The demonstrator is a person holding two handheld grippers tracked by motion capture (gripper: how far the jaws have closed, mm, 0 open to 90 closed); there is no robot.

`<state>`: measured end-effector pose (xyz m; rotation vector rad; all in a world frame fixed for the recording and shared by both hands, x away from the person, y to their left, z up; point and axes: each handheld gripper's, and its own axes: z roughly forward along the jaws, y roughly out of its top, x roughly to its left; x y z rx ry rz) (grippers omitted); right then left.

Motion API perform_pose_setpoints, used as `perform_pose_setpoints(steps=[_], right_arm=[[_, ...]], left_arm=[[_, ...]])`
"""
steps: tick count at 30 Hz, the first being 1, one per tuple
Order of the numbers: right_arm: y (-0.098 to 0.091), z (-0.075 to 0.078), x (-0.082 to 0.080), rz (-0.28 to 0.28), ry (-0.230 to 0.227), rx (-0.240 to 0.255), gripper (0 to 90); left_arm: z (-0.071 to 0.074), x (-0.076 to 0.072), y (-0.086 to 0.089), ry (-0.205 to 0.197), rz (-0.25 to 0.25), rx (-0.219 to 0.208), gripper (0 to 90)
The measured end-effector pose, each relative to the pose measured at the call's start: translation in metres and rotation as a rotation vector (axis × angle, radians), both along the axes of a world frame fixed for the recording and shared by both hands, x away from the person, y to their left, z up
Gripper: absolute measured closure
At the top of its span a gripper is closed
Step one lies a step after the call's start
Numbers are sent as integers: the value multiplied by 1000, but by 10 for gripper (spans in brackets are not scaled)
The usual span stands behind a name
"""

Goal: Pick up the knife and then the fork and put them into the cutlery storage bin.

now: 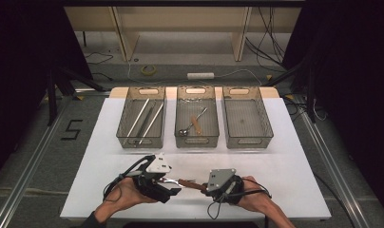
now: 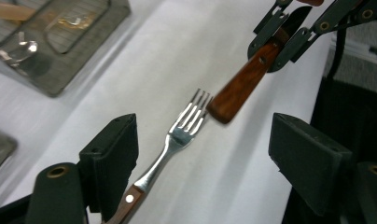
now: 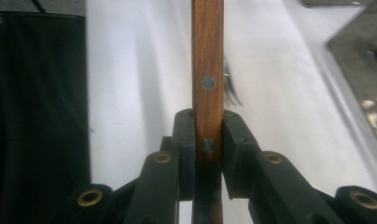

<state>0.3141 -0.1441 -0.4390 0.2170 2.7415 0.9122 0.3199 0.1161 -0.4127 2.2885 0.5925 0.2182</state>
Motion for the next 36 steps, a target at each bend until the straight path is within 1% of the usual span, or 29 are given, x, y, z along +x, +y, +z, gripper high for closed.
perform_pose_setpoints(steps=[2, 3, 5, 9, 13, 14, 16, 19, 22, 24, 26, 29, 31, 33, 36], right_arm=[[-4, 2, 4, -26, -4, 3, 779], [-7, 3, 7, -33, -11, 2, 779], [-12, 5, 10, -65, -11, 10, 779], [-21, 11, 18, -116, -22, 35, 779], [-34, 22, 30, -203, -25, 82, 779], [-37, 25, 33, -218, -22, 88, 779], [-44, 31, 41, -268, -12, 116, 779], [-53, 38, 52, -329, 3, 155, 779], [-61, 45, 64, -385, 6, 179, 779], [-65, 49, 70, -409, 10, 203, 778], [-69, 54, 77, -434, 11, 214, 778], [-74, 61, 87, -460, 17, 245, 778], [-76, 65, 93, -481, 20, 251, 778], [-78, 68, 100, -498, 19, 259, 778], [-80, 72, 109, -521, 23, 258, 778]], left_arm=[[-1, 1, 6, -11, 26, -36, 229], [-1, 1, 8, -15, 36, -45, 226], [-2, 2, 12, -17, 56, -58, 223], [-6, 4, 20, -16, 93, -63, 216], [-10, 6, 27, -22, 133, -74, 213], [-11, 7, 29, -20, 148, -80, 212], [-12, 7, 33, -27, 172, -98, 207], [-12, 8, 39, -27, 196, -115, 205], [-14, 8, 43, -32, 216, -138, 204], [-15, 8, 44, -34, 223, -143, 203], [-15, 8, 45, -36, 233, -151, 202], [-16, 7, 46, -42, 241, -159, 203], [-16, 7, 47, -42, 244, -162, 202], [-16, 6, 48, -42, 250, -176, 201], [-15, 6, 50, -53, 264, -195, 198]])
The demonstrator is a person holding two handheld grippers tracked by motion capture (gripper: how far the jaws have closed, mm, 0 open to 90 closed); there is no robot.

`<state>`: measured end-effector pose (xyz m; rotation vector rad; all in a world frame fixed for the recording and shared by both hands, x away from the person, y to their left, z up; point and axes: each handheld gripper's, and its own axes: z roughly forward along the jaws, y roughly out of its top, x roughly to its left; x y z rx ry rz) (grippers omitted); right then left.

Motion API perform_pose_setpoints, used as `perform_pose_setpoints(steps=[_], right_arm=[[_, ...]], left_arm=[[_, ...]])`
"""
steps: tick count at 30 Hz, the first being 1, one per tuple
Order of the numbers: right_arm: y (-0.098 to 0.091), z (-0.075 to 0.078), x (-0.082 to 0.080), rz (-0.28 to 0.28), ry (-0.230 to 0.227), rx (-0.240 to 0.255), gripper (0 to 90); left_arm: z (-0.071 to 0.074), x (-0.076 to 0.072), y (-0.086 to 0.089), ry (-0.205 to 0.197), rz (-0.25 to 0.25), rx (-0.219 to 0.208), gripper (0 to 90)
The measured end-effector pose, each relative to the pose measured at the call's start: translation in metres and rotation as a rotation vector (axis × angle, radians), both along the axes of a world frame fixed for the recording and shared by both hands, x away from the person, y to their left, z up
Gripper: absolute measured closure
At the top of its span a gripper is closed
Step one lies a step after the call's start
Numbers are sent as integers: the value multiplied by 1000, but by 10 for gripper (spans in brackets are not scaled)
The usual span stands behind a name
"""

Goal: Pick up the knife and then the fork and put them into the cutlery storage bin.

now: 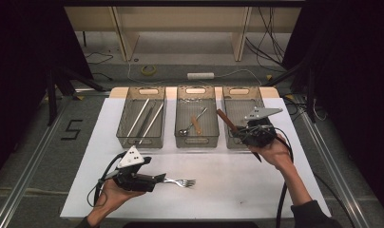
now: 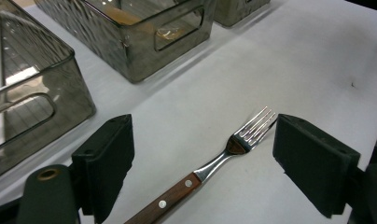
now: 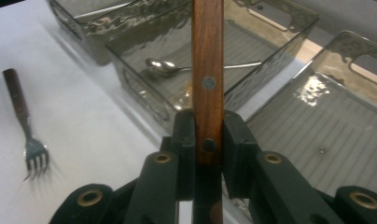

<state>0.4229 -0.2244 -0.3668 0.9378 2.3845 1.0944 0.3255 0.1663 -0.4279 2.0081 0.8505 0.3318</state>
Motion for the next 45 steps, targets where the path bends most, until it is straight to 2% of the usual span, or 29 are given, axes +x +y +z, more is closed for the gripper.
perform_pose_setpoints(steps=[3, 12, 24, 29, 36, 45], right_arm=[[-3, 4, 8, -25, 5, 8, 778], [-13, 16, 30, -91, 15, 28, 778], [-27, 22, 61, -196, 30, 46, 778], [-26, 19, 75, -235, 44, 67, 778], [-22, 8, 94, -294, 68, 62, 778], [-22, -5, 108, -358, 94, 83, 777]], left_arm=[[0, 0, 3, 7, 16, -30, 198], [-2, -1, 4, 11, 20, -25, 191], [-3, -4, 5, 11, 19, -31, 183], [-3, -4, 5, 10, 21, -31, 182], [-2, -4, 6, 8, 27, -39, 182], [-2, -4, 5, 9, 21, -38, 182]])
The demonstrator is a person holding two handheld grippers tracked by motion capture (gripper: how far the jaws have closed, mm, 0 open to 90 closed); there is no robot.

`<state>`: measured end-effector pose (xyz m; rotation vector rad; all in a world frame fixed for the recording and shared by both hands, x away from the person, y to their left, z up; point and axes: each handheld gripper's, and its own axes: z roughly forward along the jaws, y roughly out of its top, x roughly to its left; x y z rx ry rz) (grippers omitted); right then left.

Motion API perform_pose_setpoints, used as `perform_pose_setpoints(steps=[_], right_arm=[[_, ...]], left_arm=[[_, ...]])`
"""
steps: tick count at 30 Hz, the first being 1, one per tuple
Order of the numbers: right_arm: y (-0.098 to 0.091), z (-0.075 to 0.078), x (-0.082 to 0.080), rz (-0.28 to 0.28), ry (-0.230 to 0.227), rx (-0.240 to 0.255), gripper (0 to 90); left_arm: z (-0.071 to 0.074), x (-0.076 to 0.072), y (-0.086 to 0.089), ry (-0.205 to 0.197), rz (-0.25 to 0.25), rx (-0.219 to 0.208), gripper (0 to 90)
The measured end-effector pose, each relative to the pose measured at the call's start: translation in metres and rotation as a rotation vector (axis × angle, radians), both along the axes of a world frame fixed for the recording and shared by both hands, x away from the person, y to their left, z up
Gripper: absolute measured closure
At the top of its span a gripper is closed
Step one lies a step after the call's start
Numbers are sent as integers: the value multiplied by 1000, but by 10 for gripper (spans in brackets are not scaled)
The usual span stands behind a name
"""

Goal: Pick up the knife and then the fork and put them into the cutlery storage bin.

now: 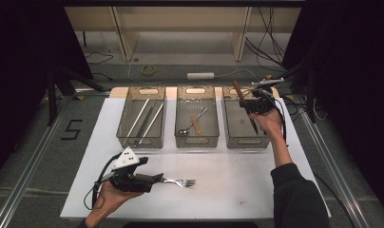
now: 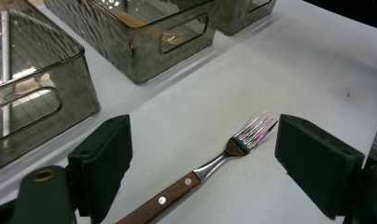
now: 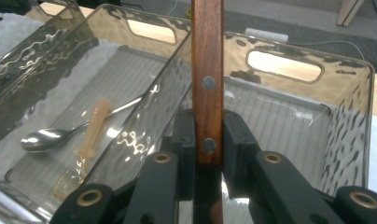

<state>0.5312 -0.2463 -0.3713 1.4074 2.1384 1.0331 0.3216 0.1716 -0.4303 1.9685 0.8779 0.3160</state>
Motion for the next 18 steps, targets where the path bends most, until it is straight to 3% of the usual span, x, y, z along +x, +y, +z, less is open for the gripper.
perform_pose_setpoints(steps=[18], right_arm=[[14, -22, 18, -92, 45, 16, 777]], left_arm=[[-1, 1, 0, 0, -5, 9, 182]])
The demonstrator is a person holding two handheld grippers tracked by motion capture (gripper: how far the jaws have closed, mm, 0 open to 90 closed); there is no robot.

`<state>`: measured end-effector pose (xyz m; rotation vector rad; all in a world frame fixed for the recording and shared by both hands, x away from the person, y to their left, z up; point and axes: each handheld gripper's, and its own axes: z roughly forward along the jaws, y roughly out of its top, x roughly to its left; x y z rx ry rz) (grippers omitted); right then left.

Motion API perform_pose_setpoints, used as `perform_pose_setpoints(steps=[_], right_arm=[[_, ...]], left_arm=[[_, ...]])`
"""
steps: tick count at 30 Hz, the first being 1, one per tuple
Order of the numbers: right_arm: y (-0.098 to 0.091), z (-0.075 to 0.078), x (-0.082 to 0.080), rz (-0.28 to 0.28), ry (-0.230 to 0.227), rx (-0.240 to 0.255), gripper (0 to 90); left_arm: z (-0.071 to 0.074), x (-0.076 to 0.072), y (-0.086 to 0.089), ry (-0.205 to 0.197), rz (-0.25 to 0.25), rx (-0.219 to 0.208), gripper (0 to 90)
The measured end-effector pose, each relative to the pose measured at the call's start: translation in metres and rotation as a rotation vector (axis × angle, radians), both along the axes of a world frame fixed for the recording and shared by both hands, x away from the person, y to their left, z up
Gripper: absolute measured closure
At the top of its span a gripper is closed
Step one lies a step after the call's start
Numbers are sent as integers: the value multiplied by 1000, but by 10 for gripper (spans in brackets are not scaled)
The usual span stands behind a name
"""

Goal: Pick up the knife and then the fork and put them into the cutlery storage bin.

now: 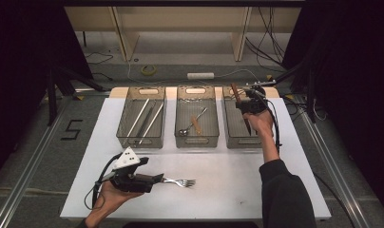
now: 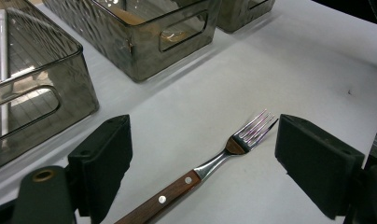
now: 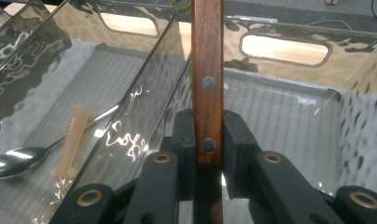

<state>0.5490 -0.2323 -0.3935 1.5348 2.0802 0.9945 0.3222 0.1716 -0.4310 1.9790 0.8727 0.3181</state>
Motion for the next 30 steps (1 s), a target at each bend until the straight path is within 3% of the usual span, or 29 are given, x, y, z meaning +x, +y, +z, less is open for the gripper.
perform_pose_setpoints(steps=[17, 23, 30], right_arm=[[13, -16, 5, -48, 73, 25, 762], [10, -11, 3, -55, 81, 71, 609], [5, 6, -15, 33, 19, 89, 460]], left_arm=[[0, 1, 1, 2, -1, 6, 182], [0, 1, 2, 5, 1, 2, 182], [0, 4, 3, 19, -6, 21, 182]])
